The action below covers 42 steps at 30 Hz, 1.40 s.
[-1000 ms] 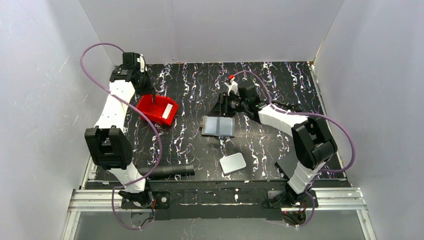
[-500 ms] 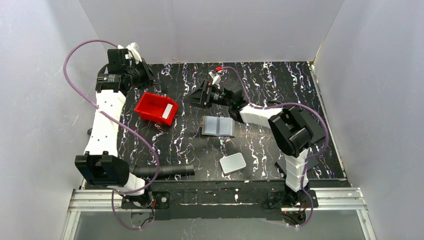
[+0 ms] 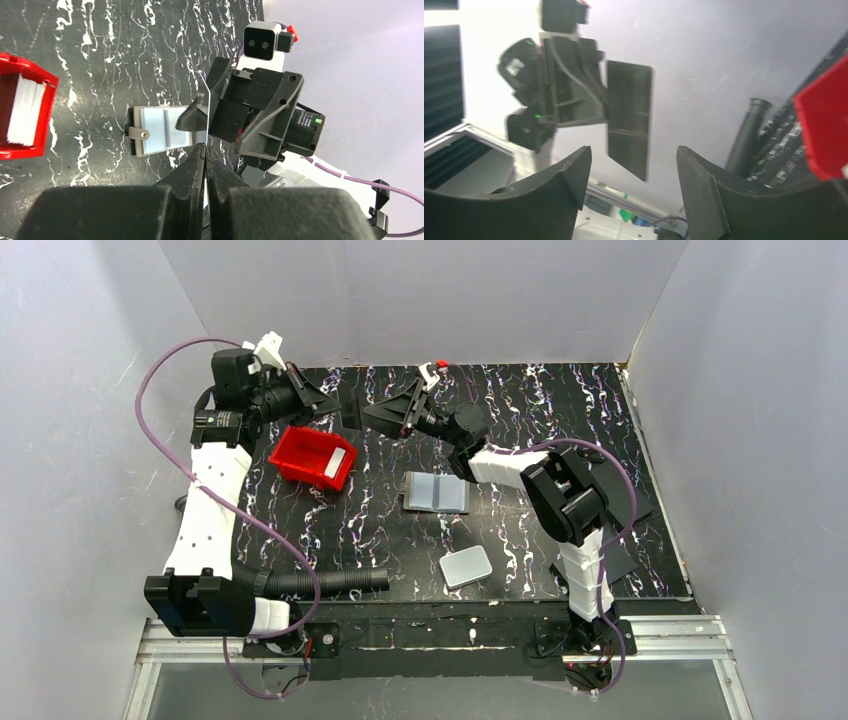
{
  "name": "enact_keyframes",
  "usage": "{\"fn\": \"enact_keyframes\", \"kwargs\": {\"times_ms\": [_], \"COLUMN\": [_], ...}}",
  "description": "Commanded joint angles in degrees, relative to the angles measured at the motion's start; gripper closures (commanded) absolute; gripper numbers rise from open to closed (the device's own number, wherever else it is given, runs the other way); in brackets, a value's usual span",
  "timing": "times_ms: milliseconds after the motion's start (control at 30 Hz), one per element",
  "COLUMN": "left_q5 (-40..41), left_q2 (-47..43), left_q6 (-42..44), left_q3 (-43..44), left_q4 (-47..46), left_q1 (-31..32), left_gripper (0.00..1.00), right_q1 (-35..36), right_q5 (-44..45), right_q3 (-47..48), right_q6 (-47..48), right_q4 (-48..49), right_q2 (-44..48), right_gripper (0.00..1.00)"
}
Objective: Put the credit cards into the card holder
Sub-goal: Insert the credit card into the card holder.
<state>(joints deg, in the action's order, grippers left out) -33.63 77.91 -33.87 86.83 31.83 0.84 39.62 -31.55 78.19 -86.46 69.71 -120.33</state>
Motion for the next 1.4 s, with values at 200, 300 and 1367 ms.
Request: {"fn": "enact_keyframes", "kwargs": {"times_ms": [200,300,1367], "left_q5": [-6.85,-7.78,18.76], "left_q2": [-4.05,-4.58,27.84], "left_q6": [-5.14,-6.17,1.44], "left_q3": [-5.90,-7.05,-10.80], "left_q4": [-6.91,-8.12,-6.24], "left_q1": [1.35,1.61,30.45], "left_gripper": [1.00,1.00,0.77], "right_q1": [0.46,0.46,-18.69], "right_q5": [0.54,0.76,-9.46], "right_q3": [3.13,0.91,-27.33], "right_q6": [-8.27,-8.26,52.28], "right_q4": [11.34,11.22,-58.84], "right_q2": [0.30,1.77,19.67], "right_gripper": [0.51,0.76,0.99]}}
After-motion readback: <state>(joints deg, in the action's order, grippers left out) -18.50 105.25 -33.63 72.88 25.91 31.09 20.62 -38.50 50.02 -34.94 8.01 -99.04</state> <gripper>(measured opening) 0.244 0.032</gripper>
